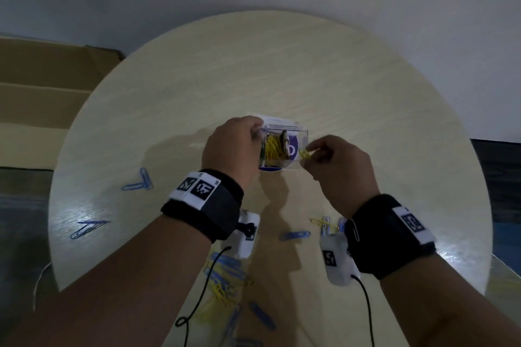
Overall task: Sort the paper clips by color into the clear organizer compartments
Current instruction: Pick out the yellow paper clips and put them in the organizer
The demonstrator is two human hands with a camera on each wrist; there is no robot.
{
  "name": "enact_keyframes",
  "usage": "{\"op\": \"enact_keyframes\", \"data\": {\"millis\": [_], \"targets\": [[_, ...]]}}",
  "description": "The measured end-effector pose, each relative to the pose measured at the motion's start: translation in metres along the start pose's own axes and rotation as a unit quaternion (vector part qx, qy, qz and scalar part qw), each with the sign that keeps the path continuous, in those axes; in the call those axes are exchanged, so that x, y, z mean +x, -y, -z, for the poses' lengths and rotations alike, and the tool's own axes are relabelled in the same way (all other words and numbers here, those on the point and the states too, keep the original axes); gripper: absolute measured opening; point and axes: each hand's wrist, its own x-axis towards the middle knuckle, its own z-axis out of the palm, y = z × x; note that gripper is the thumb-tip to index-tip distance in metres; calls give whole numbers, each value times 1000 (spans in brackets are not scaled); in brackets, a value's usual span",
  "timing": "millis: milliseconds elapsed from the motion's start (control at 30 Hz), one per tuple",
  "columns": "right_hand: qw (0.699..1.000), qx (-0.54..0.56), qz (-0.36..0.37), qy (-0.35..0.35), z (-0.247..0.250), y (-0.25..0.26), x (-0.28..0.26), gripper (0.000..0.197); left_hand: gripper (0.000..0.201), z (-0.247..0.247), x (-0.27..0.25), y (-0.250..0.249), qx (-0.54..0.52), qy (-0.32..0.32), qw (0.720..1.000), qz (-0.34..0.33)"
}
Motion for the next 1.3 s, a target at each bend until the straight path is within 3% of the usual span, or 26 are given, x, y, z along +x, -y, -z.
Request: {"op": "enact_keyframes", "data": {"millis": [133,267,367,500,733,933,1033,1133,1200,1300], "targets": [[999,24,-9,19,-19,19,23,7,23,9,-14,22,74,-3,996,-44],[998,-53,25,11,-25,23,30,19,20,17,-23,43,95,-22,994,-43],[995,-86,60,3,-25,20,25,16,17,21,-30,55,113,-32,992,-46],[969,-190,146,65,-41,17,19,15,18,20,-34,67,122,-15,991,-49],[938,-264,219,42,-52,12,11,22,22,23,-38,75,91,3,991,-98],[964,-151,218,-34,-33,-2,-43,14,24,56,-79,89,44,21,993,-110],[961,-114,243,64,-37,-10,-117,18,23,61,-144,106,73,123,973,-179],[915,-166,299,215,-61,-25,-179,36,36,45,-209,128,106,215,954,-178],[877,-245,297,286,-75,-37,-200,58,45,36,-228,141,131,233,948,-174],[861,-304,275,301,-78,-43,-200,71,44,34,-228,145,124,215,952,-177]]}}
